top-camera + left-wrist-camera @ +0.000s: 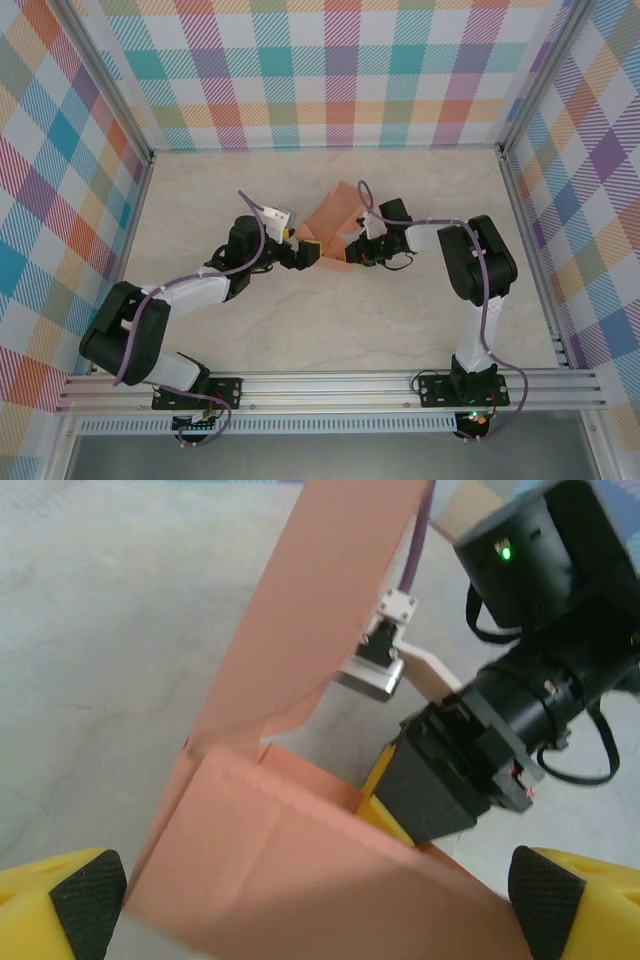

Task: Fold the paper box

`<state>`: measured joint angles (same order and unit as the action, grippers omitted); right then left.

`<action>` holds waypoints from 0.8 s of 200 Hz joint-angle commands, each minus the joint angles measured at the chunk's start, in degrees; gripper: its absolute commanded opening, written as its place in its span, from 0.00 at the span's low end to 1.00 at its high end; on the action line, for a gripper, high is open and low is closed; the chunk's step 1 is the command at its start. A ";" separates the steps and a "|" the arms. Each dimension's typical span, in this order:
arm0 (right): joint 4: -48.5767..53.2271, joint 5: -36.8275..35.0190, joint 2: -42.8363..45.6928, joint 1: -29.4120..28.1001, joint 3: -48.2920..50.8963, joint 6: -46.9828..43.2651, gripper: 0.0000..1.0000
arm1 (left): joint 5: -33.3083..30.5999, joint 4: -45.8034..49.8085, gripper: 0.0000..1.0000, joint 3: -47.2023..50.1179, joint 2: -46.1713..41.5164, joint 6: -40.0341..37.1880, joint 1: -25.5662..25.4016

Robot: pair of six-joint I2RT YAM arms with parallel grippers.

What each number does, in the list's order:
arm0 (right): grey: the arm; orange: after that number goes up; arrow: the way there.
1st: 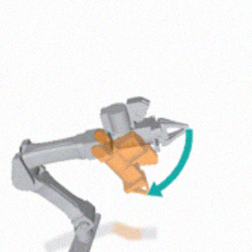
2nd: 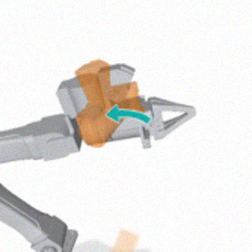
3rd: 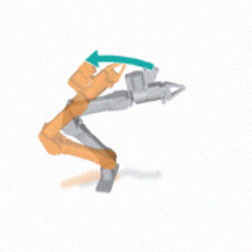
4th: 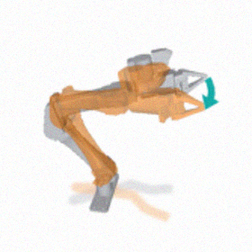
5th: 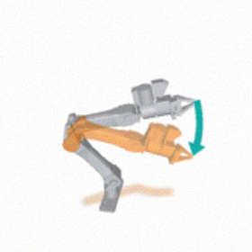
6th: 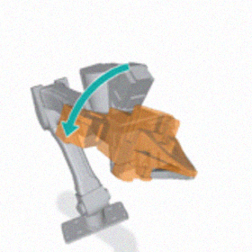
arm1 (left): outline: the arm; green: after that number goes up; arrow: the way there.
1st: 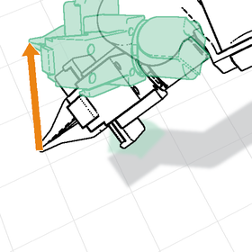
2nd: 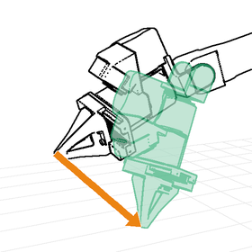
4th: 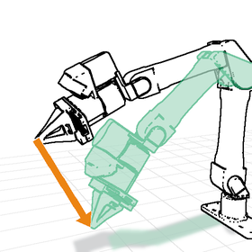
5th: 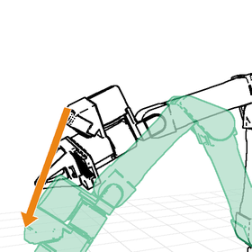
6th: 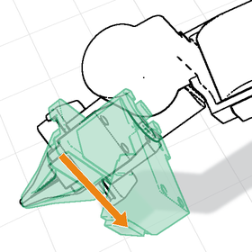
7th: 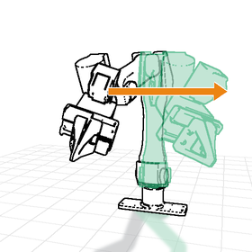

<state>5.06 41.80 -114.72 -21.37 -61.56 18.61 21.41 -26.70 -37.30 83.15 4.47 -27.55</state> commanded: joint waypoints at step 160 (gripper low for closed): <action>6.98 3.02 -3.50 0.47 -5.51 -7.41 0.14 | 8.08 15.89 1.00 -1.94 -6.62 -28.93 3.70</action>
<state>10.63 43.18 -116.97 -20.99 -65.93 12.38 30.28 -8.97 -37.15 74.70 -21.82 -22.33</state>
